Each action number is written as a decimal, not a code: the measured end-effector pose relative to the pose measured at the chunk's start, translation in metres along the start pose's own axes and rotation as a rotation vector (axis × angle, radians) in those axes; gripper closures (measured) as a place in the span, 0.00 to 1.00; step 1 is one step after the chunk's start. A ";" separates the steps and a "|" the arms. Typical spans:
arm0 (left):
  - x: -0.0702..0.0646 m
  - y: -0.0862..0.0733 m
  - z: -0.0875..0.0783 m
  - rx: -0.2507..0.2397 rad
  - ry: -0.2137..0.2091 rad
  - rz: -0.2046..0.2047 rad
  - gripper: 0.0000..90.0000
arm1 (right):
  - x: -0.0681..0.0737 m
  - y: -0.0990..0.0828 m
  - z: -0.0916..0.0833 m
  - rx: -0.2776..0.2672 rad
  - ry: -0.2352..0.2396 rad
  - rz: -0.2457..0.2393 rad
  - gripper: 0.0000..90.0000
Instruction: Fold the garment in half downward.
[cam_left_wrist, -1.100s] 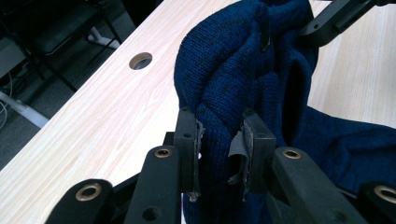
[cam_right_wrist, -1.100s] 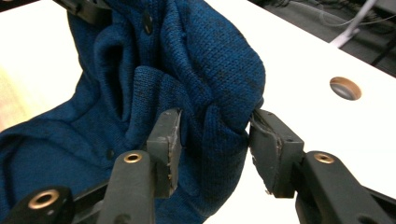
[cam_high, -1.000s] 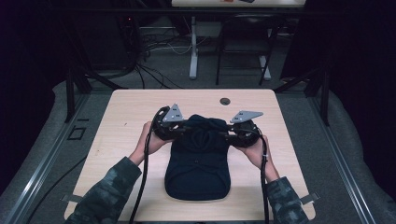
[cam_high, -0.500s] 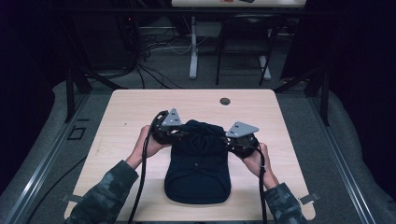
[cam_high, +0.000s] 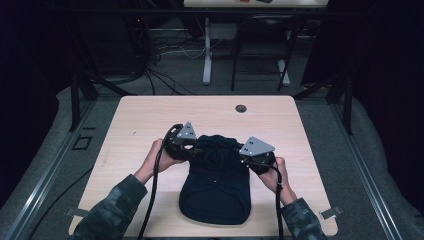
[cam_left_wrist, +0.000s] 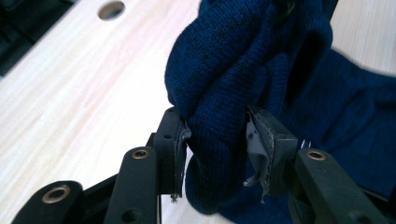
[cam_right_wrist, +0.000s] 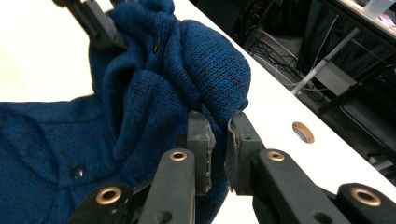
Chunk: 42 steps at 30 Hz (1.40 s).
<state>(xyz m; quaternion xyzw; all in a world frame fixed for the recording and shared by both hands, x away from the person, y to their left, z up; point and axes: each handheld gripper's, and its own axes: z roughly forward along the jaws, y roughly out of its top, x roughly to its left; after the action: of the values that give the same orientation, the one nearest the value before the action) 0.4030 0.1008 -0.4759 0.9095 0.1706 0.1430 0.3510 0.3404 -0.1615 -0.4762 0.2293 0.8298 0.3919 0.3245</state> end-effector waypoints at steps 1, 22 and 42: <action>-0.001 -0.001 0.001 0.004 -0.001 0.002 0.65 | 0.000 0.000 0.000 0.000 0.000 0.000 0.90; -0.032 -0.009 -0.003 -0.039 0.048 0.100 0.74 | 0.006 -0.021 -0.017 0.030 0.087 0.007 0.85; -0.052 -0.029 -0.004 -0.065 -0.014 0.064 0.72 | 0.023 -0.036 -0.026 0.071 0.154 0.033 0.84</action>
<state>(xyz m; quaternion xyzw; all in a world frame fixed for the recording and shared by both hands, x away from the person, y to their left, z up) 0.3485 0.1022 -0.5006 0.9035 0.1342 0.1534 0.3769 0.3019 -0.1814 -0.5007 0.2236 0.8617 0.3839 0.2451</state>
